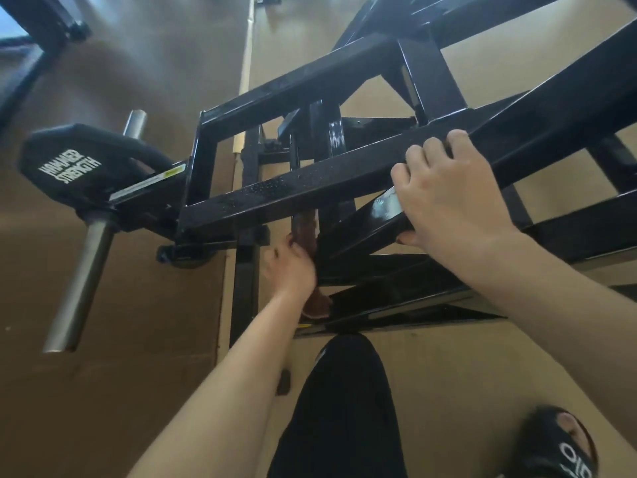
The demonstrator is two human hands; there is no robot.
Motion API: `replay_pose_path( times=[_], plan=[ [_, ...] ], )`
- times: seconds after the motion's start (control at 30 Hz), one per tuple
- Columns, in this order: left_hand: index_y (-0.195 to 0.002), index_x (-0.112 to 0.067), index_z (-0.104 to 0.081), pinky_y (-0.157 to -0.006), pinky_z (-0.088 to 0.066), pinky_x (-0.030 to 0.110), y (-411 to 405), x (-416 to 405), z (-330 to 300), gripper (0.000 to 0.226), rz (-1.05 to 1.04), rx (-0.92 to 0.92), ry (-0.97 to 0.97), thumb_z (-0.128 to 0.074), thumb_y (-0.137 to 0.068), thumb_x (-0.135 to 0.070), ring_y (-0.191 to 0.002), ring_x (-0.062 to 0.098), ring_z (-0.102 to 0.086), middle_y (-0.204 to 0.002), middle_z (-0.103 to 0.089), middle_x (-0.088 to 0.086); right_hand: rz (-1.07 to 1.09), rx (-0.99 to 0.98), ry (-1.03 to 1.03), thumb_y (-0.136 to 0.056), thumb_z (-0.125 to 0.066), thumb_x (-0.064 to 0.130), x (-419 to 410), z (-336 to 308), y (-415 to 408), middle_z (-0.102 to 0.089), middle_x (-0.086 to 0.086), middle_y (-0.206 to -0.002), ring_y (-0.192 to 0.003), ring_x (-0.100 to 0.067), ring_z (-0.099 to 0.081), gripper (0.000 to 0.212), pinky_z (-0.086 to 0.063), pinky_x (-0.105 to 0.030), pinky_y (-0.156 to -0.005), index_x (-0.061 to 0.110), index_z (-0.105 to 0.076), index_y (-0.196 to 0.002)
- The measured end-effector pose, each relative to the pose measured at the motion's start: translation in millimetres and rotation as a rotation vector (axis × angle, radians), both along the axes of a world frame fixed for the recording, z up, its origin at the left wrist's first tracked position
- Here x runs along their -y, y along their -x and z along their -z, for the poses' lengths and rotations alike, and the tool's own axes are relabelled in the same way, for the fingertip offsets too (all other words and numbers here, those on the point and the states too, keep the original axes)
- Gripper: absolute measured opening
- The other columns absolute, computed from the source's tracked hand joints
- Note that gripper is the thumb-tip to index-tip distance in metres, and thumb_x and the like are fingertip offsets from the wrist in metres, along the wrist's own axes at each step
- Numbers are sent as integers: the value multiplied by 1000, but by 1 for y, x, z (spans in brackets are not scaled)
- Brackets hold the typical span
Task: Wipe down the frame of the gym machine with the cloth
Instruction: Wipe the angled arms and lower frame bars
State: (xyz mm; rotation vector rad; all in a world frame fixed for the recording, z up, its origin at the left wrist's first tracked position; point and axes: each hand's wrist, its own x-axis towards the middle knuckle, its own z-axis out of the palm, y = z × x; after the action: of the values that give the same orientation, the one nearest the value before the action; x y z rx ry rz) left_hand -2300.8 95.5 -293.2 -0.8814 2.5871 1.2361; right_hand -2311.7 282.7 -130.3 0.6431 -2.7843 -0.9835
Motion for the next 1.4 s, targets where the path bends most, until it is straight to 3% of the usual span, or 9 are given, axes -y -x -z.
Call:
replay_pose_path(
  times=[0.1,0.17,0.47,0.7,0.8,1.0,1.07,1.2,1.4],
  plan=[
    [-143,-19,-37,-106,-35,53,11,23,18,36,-75,130,8,-28,-110,-28,-132,44,-39,-148,-36,22,-12,-10,-5,-88,-57,68,-2,2,3,-58,-10,-112,-105,-29,-55,63,-40,-45,-104,12,-52,-117],
    [-147,-19,-34,-110,-33,54,20,21,17,40,-107,173,11,-26,-110,-29,-136,44,-35,-153,-31,23,-13,4,-9,-89,-56,67,-2,1,3,-58,-11,-113,-107,-30,-54,63,-39,-46,-105,11,-51,-118],
    [-143,-22,-38,-109,-38,55,8,-14,-3,37,52,-44,82,-29,-110,-36,-134,38,-38,-148,-36,17,-22,14,0,-89,-57,65,-3,4,5,-59,-11,-121,-113,-30,-55,63,-38,-48,-109,13,-52,-124],
    [-144,-17,-33,-102,-42,53,2,29,30,37,-141,160,-34,-29,-110,-28,-125,42,-45,-146,-35,22,-12,11,-1,-88,-57,68,-3,6,6,-58,-12,-119,-112,-31,-55,67,-37,-49,-108,11,-51,-123],
    [-144,-18,-37,-102,-43,54,3,9,11,36,-71,28,35,-31,-109,-28,-129,40,-43,-144,-36,18,-9,9,3,-89,-58,67,-2,6,6,-58,-12,-120,-113,-32,-54,66,-37,-49,-108,12,-50,-123],
    [-140,-19,-41,-94,-50,44,-8,-23,-14,33,54,-177,21,-34,-109,-30,-116,32,-52,-136,-43,16,-9,5,16,-89,-58,67,-2,5,5,-59,-11,-122,-114,-30,-55,64,-38,-48,-109,13,-52,-124],
    [-141,-18,-40,-95,-47,45,-7,-4,1,34,68,-145,52,-34,-109,-29,-118,33,-49,-137,-42,17,-13,0,12,-89,-58,67,-2,5,5,-59,-10,-121,-113,-30,-55,64,-38,-47,-109,14,-52,-124],
    [-146,-21,-32,-104,-44,55,2,20,15,37,-22,97,22,-30,-109,-28,-132,41,-40,-149,-33,20,-6,1,12,-87,-59,69,-1,6,5,-59,-10,-121,-114,-29,-55,67,-37,-48,-108,14,-52,-124],
    [-139,-19,-40,-92,-47,44,-10,-26,-19,31,17,-157,-42,-35,-109,-26,-119,33,-50,-136,-42,15,8,-8,-10,-88,-59,70,-1,5,6,-59,-12,-125,-117,-31,-55,70,-37,-48,-108,13,-52,-128]
  ],
)
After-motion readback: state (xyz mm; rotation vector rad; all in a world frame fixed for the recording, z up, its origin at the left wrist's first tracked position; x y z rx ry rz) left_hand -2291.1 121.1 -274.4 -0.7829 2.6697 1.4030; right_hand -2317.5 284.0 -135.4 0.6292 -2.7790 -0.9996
